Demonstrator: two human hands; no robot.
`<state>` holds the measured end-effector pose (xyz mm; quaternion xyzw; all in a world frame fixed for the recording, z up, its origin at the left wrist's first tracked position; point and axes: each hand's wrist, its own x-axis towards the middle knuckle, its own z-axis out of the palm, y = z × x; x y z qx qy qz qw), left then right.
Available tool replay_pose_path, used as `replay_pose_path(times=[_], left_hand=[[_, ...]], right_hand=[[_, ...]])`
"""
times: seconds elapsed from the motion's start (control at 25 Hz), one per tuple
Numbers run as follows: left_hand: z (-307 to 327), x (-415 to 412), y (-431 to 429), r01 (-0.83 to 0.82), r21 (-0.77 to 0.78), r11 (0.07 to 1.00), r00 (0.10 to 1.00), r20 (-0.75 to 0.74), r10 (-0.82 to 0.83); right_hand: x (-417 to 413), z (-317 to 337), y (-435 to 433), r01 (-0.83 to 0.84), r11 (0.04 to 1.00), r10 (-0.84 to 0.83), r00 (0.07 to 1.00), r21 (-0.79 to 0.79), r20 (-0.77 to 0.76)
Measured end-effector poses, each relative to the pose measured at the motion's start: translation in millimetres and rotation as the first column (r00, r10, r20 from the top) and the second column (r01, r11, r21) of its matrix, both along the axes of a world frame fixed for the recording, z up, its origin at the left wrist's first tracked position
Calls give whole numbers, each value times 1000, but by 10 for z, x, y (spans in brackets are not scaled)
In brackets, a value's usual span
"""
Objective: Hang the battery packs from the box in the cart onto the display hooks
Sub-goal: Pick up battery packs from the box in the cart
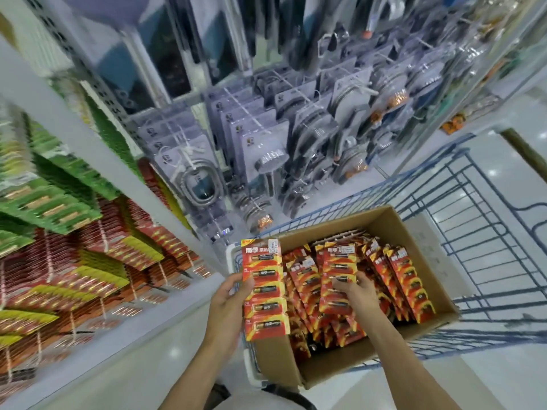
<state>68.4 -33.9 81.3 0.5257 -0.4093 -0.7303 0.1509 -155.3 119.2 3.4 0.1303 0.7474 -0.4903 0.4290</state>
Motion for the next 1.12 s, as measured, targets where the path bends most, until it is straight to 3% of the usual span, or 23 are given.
replay_pose_path(times=[0.16,0.32,0.48,0.76,1.0,1.12], left_hand=[[330,315,-256,-42,-59,997,997,-73,38],[754,731,-540,-153,-74,986,974,-181,137],[1188,1254,-841,-325,-62,944,918,-260,299],[1718,2163,-1313,-648,-99,755,736,-338,587],[2018,2755,-1624,-732,-187,656,667,-398,630],[2142,2966,-1750,-744,-226,629,655,-434,619]], right_hand=[[418,713,-225,-80,963,84,997,-256,2],[957,1452,-636,-178,861,192,981,-476,-19],[1489,1923,-1232,-143,809,212,976,-570,56],[2397,2295,-2240,-319,772,376,927,-549,-9],[2930,2636,-2852,-493,642,505,848,-587,-160],[3090,2745,-3070,-454,612,483,863,-648,-149]])
